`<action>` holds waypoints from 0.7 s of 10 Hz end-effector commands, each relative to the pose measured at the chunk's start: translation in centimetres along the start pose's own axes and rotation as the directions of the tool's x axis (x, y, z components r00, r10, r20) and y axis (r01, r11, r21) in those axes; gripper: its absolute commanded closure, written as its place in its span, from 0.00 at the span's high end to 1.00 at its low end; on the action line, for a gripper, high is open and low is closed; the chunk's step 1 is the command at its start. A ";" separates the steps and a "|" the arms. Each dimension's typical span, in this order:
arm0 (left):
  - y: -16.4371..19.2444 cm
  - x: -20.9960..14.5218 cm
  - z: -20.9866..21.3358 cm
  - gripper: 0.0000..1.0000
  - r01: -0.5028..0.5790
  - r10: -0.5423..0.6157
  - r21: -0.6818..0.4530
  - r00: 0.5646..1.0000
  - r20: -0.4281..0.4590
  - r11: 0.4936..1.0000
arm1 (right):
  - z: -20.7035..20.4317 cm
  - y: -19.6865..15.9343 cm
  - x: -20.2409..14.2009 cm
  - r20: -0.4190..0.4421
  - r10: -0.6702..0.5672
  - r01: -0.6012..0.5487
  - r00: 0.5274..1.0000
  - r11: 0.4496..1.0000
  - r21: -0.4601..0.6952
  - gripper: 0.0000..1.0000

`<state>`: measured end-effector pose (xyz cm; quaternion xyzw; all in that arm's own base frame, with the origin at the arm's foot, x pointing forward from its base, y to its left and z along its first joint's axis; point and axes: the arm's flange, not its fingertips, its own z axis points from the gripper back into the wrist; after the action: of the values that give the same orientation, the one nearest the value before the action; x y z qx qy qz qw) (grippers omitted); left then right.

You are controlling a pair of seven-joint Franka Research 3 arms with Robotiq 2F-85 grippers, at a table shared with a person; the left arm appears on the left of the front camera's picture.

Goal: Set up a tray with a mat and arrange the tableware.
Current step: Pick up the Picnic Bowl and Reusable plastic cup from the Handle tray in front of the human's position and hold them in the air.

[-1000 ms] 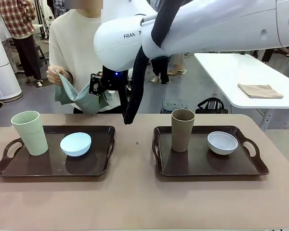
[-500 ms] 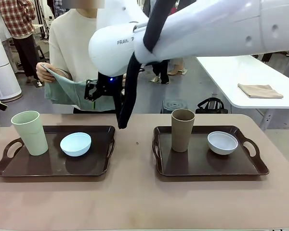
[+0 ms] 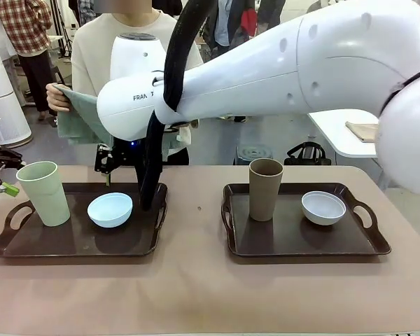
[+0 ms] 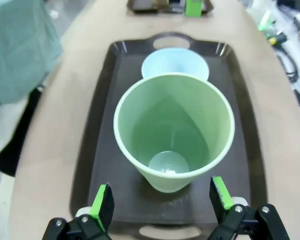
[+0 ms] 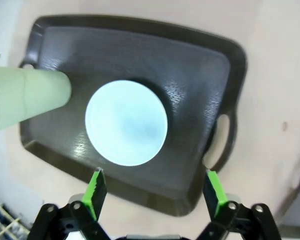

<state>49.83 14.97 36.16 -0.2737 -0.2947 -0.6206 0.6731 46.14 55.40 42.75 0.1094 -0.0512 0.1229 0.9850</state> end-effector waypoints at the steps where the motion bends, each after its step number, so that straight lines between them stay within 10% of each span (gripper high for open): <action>1: 0.3 -0.8 0.2 1.00 -0.007 0.009 -0.041 0.998 0.069 0.999 | -0.6 -0.4 0.9 -0.038 0.024 -0.023 0.999 1.000 0.010 1.00; 7: -0.6 -1.2 -1.0 1.00 -0.033 0.036 -0.067 0.998 0.059 0.997 | -2.4 -1.4 0.9 -0.047 0.036 -0.036 0.998 0.999 0.008 1.00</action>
<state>49.16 15.01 34.39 -0.3263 -0.2908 -0.6058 0.6648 47.73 55.00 40.08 0.1234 -0.0174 0.1399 0.9823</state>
